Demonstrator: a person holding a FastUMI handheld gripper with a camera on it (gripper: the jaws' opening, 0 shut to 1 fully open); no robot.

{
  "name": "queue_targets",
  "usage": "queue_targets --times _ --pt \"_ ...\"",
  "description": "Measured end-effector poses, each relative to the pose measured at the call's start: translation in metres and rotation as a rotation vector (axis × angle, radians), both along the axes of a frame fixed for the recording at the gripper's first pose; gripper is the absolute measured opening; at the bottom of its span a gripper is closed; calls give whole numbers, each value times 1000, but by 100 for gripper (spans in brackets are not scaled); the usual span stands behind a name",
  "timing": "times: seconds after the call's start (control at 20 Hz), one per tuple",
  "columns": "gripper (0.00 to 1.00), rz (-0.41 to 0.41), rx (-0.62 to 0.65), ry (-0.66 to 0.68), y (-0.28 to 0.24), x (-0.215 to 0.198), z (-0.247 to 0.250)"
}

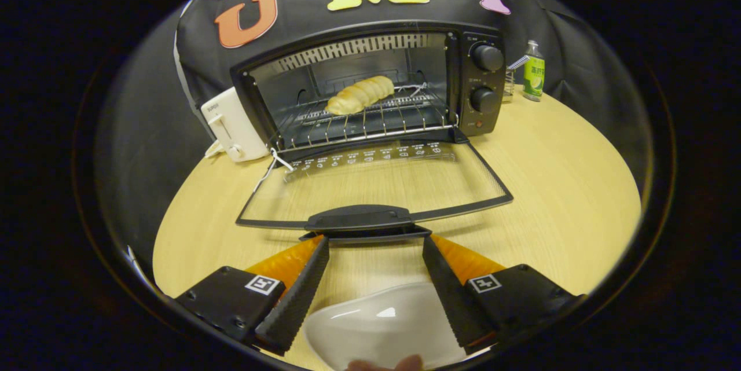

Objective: Open the toaster oven, put the food inside, and close the toaster oven door.

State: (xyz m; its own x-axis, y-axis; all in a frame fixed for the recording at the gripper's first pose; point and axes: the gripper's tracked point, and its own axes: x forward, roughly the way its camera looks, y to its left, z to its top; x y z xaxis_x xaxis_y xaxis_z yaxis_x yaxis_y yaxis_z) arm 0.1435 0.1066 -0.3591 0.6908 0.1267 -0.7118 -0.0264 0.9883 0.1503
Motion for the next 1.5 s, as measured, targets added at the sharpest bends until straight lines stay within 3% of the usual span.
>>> queue_targets --times 0.2,0.7,0.95,1.2,1.5 --pt "100 -20 13 -89 0 3 31" --pt "100 -45 246 -313 9 65 99" --pt "100 -69 260 -382 11 97 126" --pt "100 -68 227 -424 5 85 147" --pt "100 -36 72 -524 -14 38 209"
